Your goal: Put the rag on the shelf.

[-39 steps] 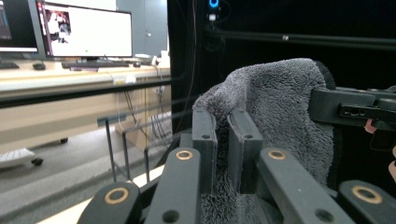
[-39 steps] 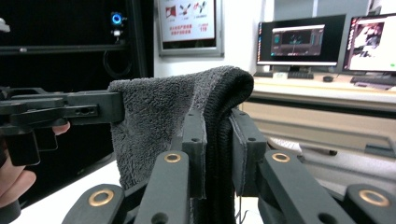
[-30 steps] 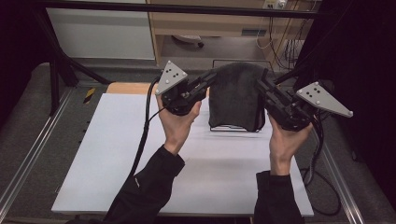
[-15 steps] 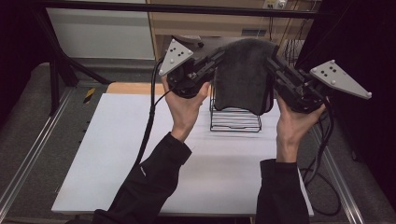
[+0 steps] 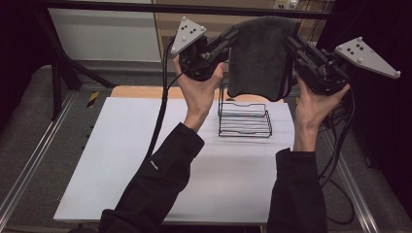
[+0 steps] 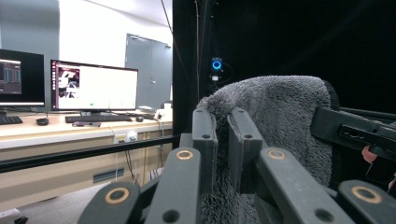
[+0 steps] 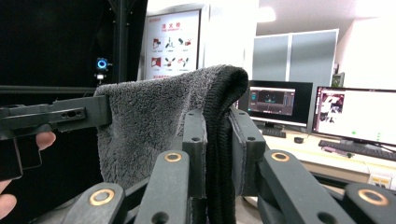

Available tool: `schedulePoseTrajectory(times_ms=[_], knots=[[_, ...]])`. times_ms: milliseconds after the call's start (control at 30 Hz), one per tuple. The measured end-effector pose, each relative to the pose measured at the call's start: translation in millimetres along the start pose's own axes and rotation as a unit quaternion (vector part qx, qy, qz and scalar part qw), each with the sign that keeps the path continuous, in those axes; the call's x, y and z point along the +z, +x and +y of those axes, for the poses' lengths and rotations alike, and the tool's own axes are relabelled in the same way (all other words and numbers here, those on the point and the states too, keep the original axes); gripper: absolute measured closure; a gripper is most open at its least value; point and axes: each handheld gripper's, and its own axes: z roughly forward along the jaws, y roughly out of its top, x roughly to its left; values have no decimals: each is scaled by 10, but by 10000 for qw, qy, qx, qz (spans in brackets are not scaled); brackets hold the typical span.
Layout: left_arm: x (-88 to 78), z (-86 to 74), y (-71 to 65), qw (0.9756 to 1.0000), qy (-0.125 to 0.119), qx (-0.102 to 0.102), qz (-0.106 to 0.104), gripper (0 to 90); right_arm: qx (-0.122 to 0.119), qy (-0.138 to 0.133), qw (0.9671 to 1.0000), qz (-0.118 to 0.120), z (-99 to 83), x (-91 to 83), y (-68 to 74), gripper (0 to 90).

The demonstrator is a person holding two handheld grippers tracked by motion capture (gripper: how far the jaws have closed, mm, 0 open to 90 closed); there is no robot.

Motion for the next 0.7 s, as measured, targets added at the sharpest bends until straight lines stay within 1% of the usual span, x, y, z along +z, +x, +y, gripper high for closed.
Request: schedulePoseTrajectory(times_ms=[33, 67, 100, 233, 333, 400, 500, 700], knots=[[27, 8, -4, 10000, -8, 10, 25, 821, 2, -18, 10000, 0, 6, 19, -16, 787], [49, 18, -6, 10000, 3, 51, 44, 821, -26, -28, 10000, -9, 9, 39, -40, 787], [79, 31, -6, 9999, -8, 108, 86, 821, -3, -24, 10000, -6, 11, 59, -60, 787], [170, 93, 9, 9999, -18, 80, 108, 821, 60, -102, 9999, 5, 16, 133, -166, 787], [235, 134, 19, 9998, -26, 162, 144, 820, 73, -182, 9998, 37, 29, 183, -231, 787], [271, 136, 40, 9998, -25, 121, 129, 821, 94, -195, 9998, 50, 28, 219, -267, 787], [340, 118, 92, 9998, 20, 96, 162, 820, 128, -150, 9998, 80, 3, 285, -328, 787], [486, 69, 212, 9994, 115, 195, 259, 820, 208, -58, 9996, 162, -85, 434, -489, 787]])
